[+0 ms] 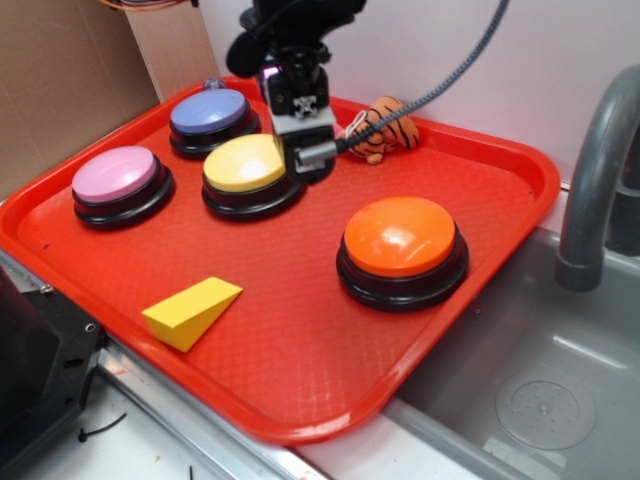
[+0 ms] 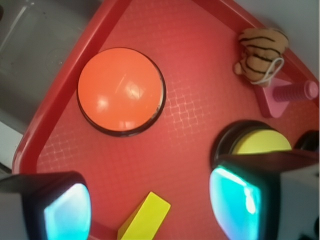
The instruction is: Push the orange button.
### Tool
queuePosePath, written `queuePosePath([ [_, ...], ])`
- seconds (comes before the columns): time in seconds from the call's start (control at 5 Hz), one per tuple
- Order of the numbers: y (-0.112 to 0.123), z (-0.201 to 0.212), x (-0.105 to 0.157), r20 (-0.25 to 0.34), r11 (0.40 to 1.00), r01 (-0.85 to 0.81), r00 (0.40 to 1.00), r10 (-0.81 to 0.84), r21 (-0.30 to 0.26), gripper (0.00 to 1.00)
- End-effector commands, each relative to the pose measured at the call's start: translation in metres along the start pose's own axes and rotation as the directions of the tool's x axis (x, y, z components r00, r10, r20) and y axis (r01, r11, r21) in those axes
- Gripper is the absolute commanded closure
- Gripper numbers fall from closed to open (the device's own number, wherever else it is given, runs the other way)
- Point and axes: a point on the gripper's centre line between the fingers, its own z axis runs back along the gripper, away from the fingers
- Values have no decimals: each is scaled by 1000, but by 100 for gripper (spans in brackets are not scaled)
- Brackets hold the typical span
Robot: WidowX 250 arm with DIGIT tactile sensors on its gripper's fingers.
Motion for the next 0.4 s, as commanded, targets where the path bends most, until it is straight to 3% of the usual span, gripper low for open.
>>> queuePosePath([
  [0.0,-5,37,0,98,999,-43,994,42,9,0],
  [0.2,-5,51,-10,92,996,-76,993,72,44,0],
])
